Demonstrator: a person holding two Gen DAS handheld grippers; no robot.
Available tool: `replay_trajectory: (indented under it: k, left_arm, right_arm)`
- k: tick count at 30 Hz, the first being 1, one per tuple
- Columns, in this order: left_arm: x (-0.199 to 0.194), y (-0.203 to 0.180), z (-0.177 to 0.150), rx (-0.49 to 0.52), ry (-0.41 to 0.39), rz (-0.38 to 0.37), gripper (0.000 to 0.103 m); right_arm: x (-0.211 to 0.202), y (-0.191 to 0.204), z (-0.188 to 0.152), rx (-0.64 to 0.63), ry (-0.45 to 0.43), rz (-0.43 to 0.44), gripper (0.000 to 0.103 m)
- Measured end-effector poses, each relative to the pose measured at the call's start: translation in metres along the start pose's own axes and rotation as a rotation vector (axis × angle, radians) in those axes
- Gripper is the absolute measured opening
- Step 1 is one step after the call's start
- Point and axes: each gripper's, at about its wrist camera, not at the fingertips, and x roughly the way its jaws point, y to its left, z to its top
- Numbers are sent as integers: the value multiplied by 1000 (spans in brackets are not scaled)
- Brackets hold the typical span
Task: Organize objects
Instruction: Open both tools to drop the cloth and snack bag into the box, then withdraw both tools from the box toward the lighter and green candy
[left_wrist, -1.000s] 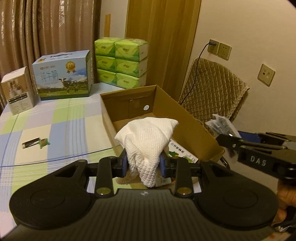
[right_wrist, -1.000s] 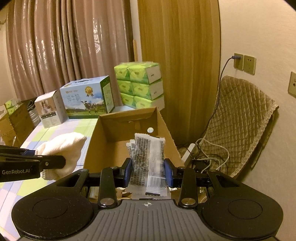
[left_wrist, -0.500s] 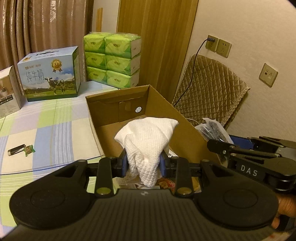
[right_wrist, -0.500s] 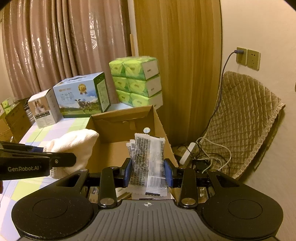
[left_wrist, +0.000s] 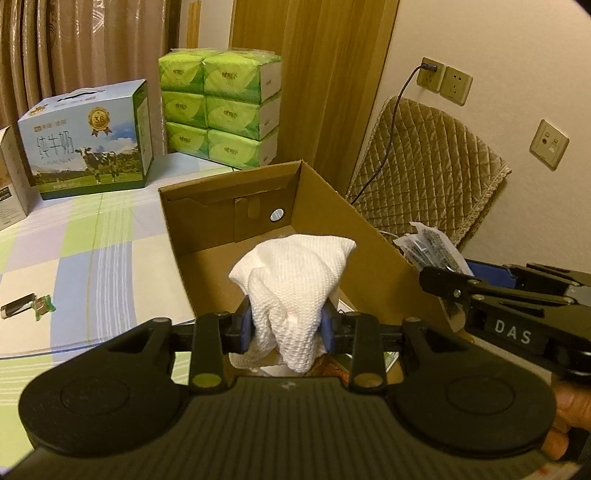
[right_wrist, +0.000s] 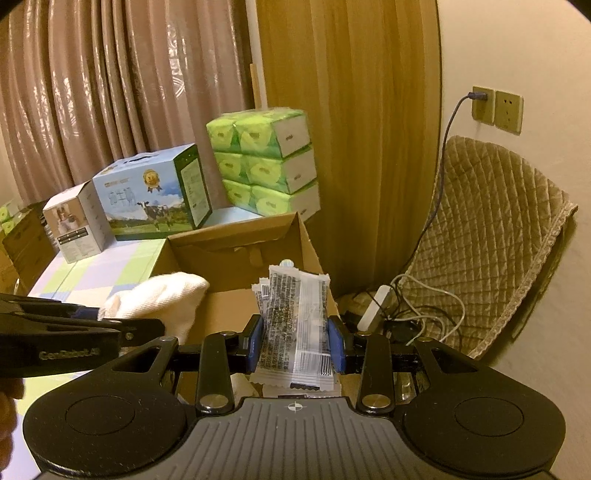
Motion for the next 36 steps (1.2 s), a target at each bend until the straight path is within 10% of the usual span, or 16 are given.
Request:
replay_trajectory:
  k: [19,22,36]
  left_arm:
    - [-24,37,-22,-73,-13,70,59]
    - [-31,45,-26,-89,-18,85,64]
    - [-89,66,-65,-128,-37,142,79]
  right_arm:
    - [7,5,-5,43,17,55,35]
    - [9,3,-3,83,-6,94,66]
    - [-51,25,-24,106,-27,125,84]
